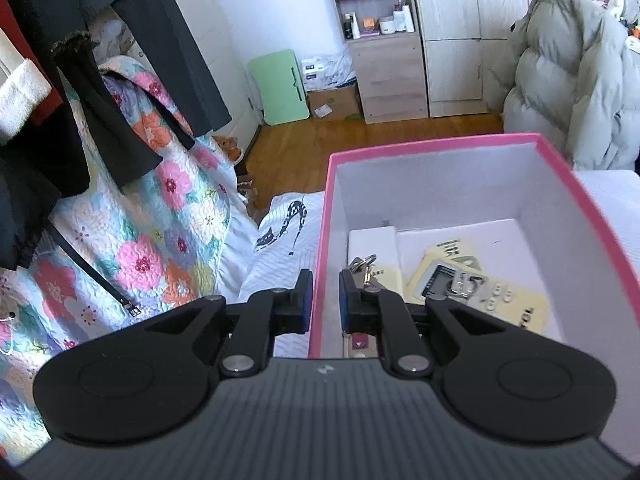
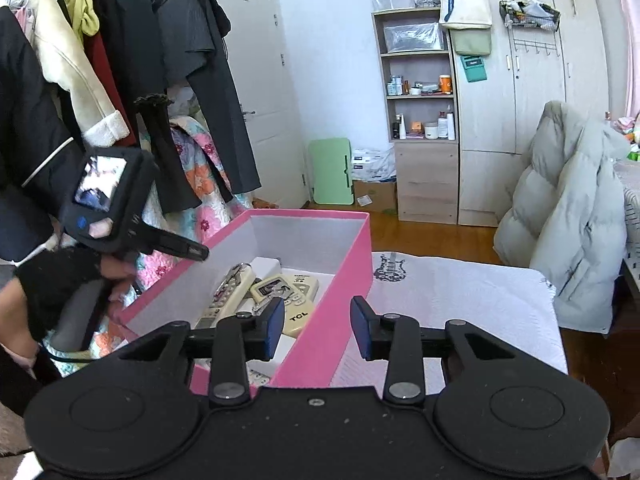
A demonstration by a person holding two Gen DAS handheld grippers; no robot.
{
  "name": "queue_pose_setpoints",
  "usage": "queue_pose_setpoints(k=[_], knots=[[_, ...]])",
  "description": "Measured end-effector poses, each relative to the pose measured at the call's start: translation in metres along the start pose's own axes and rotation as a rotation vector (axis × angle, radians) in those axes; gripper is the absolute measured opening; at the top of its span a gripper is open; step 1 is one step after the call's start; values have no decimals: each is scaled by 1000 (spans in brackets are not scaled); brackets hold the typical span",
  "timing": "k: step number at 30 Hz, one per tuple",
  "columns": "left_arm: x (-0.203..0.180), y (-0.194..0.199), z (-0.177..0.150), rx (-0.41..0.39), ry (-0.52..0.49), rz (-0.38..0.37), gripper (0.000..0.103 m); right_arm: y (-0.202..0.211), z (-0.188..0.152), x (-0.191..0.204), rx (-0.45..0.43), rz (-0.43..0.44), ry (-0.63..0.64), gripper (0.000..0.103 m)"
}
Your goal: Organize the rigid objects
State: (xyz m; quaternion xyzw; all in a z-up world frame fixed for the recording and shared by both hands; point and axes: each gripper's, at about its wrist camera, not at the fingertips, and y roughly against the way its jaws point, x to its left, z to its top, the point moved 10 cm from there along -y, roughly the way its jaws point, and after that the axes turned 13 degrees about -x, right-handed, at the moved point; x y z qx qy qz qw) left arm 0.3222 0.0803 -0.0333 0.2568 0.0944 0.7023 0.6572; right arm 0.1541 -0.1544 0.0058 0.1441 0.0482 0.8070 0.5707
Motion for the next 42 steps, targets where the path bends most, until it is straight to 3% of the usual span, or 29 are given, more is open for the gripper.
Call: queue_pose_setpoints(k=[6, 11, 19, 27, 35, 38, 40, 41, 42], knots=[[-5, 44, 7, -37, 13, -42, 17, 10, 1, 5, -19, -2, 10, 43], [-12, 84, 5, -81, 36, -71, 31, 16, 1, 10, -26, -8, 35, 44], [-24, 136, -5, -113, 107, -119, 42, 33, 7, 12, -55, -39, 44, 51], [-34, 171, -21, -136, 139, -113, 44, 51, 6, 7, -65, -89, 69, 63], [-47, 192, -35, -135, 158, -155, 54, 65, 5, -2, -72, -125, 43, 65], [-51, 196, -40, -137, 154, -154, 57, 68, 2, -4, -69, -138, 54, 71], [-53, 197, -42, -139, 158, -153, 61, 69, 0, -5, -55, -150, 59, 83], [-53, 197, -43, -139, 160, -153, 65, 69, -1, -5, -51, -157, 61, 96], [-54, 197, -43, -137, 159, -153, 67, 71, -1, -6, -56, -163, 64, 99]])
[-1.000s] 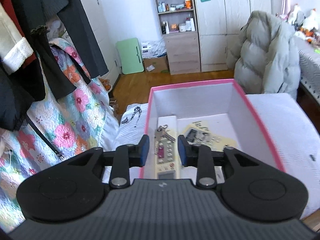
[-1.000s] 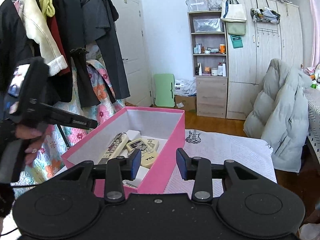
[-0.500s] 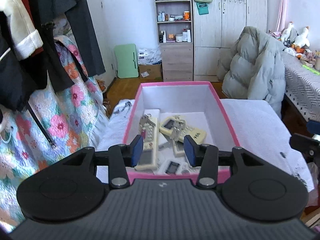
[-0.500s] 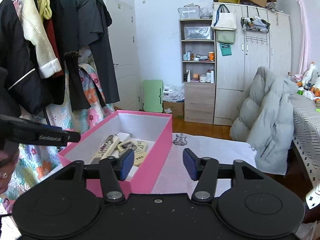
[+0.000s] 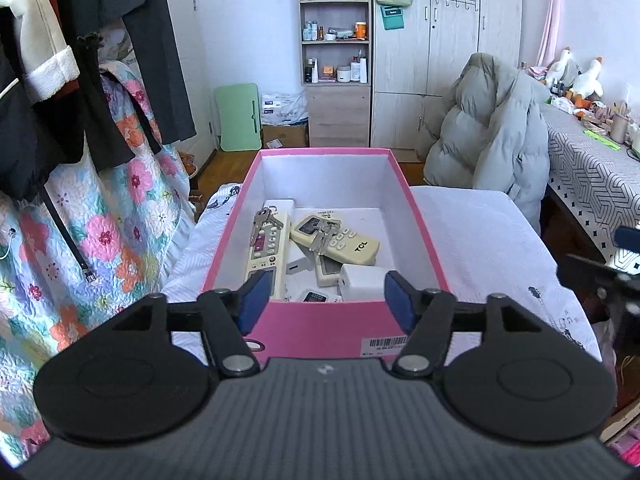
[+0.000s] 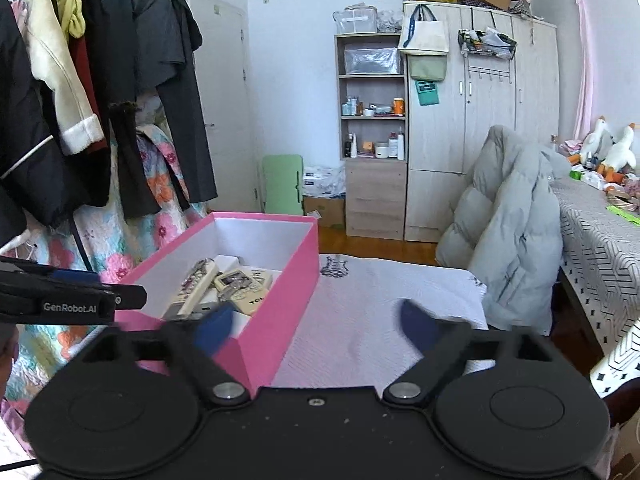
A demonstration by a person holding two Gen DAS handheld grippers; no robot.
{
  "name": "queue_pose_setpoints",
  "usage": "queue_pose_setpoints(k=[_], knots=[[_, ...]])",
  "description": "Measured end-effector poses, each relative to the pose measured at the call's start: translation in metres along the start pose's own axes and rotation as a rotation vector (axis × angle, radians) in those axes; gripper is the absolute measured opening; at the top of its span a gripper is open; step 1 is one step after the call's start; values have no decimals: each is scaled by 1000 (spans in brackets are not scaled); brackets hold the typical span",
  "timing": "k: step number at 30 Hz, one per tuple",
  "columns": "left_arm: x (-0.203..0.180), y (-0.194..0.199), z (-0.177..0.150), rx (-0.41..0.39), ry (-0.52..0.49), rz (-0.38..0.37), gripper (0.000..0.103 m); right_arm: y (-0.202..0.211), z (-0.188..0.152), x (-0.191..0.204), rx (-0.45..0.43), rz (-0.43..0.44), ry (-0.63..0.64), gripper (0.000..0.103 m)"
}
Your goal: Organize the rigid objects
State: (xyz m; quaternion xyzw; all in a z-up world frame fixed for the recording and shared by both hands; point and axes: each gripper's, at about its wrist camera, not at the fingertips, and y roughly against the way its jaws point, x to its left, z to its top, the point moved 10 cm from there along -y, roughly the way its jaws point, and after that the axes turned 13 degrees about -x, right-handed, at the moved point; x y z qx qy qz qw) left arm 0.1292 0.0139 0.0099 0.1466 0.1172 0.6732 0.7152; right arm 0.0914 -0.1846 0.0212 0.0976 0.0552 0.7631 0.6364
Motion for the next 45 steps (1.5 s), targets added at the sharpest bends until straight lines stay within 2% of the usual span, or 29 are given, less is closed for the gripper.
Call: queue_pose_setpoints(k=[3, 5, 10, 18, 30, 33, 45], knots=[[0, 1, -1, -2, -6, 6, 73, 5, 3, -3, -23, -18, -8, 101], [2, 1, -2, -2, -6, 12, 85, 7, 2, -6, -20, -31, -17, 101], [6, 3, -6, -2, -14, 35, 103, 9, 1, -12, -7, -73, -34, 101], [14, 3, -13, 33, -19, 91, 103, 12, -1, -15, 0, -88, -33, 102], [8, 6, -17, 65, -14, 89, 103, 14, -8, -19, 20, -121, -35, 102], [4, 5, -20, 80, 8, 71, 103, 14, -8, -24, 28, -156, -45, 102], [-10, 8, -19, 49, -53, 129, 103, 21, -12, -35, 39, -181, -54, 102]])
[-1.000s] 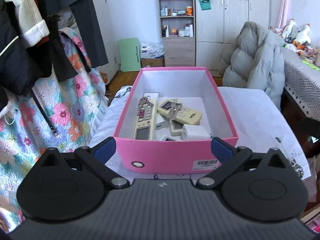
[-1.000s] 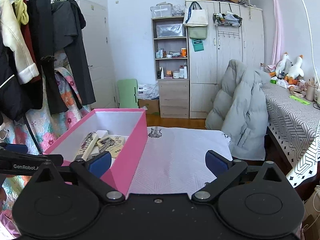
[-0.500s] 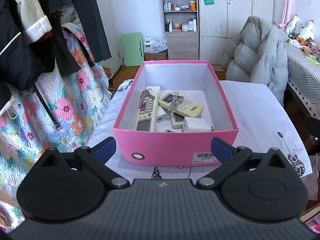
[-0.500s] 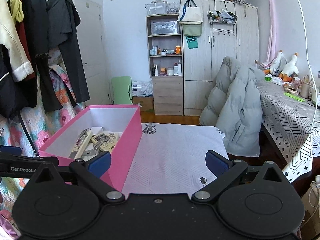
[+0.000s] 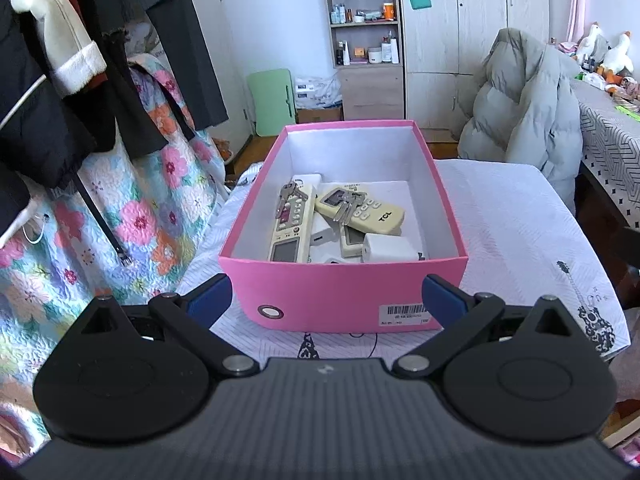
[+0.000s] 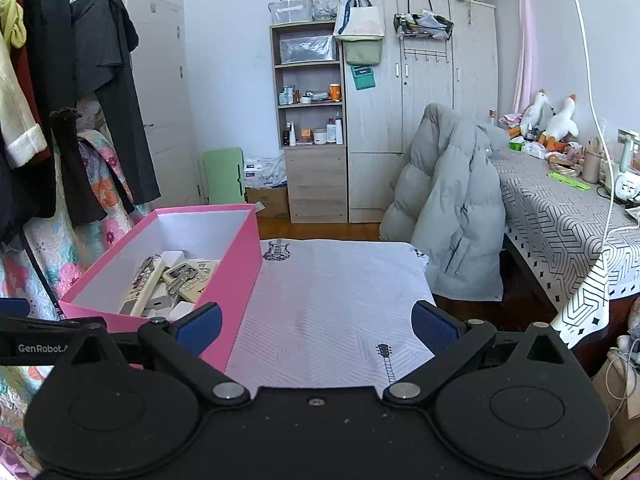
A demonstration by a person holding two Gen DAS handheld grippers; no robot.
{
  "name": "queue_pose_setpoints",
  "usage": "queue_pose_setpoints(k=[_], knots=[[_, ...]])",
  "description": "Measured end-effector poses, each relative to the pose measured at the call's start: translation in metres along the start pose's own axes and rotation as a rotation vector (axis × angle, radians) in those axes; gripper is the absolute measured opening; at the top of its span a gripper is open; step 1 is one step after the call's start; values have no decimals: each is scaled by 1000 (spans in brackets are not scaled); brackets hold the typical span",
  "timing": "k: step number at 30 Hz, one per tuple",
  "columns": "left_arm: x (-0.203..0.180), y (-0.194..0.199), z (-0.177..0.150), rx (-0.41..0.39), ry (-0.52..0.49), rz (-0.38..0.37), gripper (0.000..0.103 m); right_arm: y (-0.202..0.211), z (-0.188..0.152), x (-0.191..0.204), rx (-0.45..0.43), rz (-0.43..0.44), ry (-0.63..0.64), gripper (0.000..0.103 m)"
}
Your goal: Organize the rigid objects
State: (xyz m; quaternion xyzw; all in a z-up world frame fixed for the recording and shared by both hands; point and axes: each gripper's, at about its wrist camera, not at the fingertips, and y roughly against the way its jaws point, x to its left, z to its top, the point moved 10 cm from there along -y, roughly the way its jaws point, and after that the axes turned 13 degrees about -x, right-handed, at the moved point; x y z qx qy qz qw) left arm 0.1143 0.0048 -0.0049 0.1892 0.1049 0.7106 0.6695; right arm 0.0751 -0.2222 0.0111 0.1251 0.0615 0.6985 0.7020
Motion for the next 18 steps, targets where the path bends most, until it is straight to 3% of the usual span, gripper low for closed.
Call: queue_pose_setpoints(k=[18], knots=[[2, 5, -2, -17, -41, 1, 103, 3, -3, 9, 13, 7, 24, 102]])
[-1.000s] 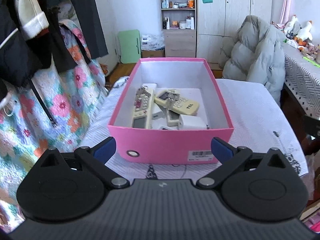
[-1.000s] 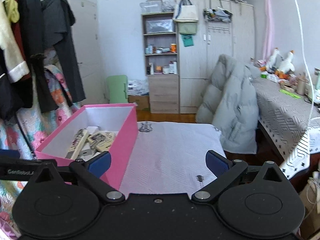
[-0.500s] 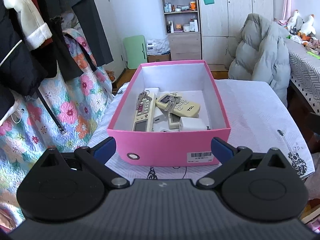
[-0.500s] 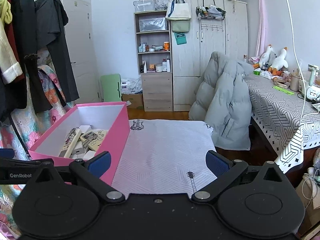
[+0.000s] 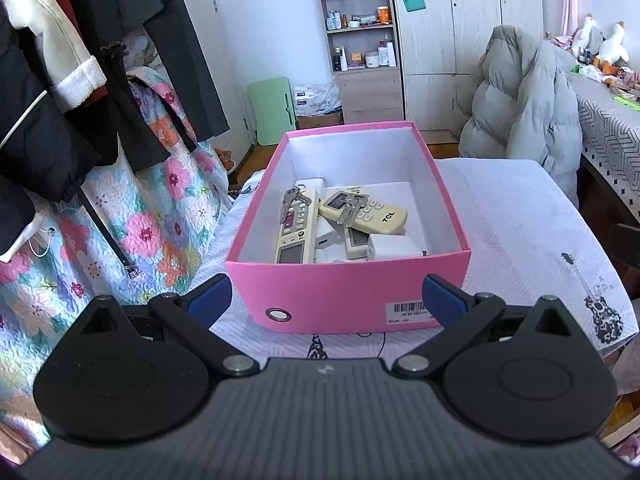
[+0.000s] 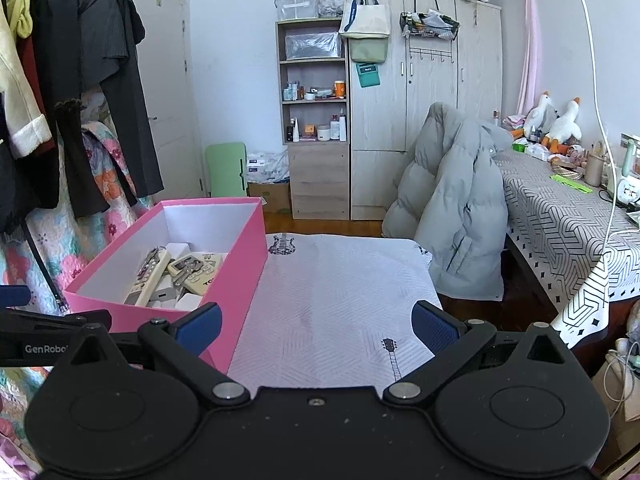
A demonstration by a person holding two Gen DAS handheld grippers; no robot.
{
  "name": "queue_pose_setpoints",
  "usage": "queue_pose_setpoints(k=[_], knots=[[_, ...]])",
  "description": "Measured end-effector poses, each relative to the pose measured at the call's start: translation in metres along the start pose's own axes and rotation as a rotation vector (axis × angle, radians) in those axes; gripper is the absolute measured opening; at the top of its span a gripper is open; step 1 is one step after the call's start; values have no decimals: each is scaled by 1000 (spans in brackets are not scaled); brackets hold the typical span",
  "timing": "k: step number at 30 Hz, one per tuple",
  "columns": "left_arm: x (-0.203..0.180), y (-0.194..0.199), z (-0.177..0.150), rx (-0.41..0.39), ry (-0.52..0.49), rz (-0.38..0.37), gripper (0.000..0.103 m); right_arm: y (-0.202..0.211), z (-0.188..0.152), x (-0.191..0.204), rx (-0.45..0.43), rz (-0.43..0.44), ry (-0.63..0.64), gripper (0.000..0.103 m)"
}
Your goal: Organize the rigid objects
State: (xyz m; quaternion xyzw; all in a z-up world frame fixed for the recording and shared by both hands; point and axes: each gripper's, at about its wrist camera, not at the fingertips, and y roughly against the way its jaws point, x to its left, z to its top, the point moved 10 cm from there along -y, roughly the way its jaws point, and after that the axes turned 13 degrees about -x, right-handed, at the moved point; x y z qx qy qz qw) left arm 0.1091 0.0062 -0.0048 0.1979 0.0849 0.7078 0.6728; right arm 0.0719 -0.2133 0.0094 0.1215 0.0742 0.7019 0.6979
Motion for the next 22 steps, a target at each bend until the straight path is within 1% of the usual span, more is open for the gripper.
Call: queue_pose_setpoints(k=[5, 14, 22], knots=[[-1, 0, -2, 10, 4, -9, 103, 1, 0, -2, 0, -8, -4, 102], [1, -3, -6, 30, 5, -2, 103, 2, -3, -4, 12, -13, 0, 103], [3, -3, -6, 31, 3, 5, 103, 2, -4, -3, 18, -8, 5, 103]])
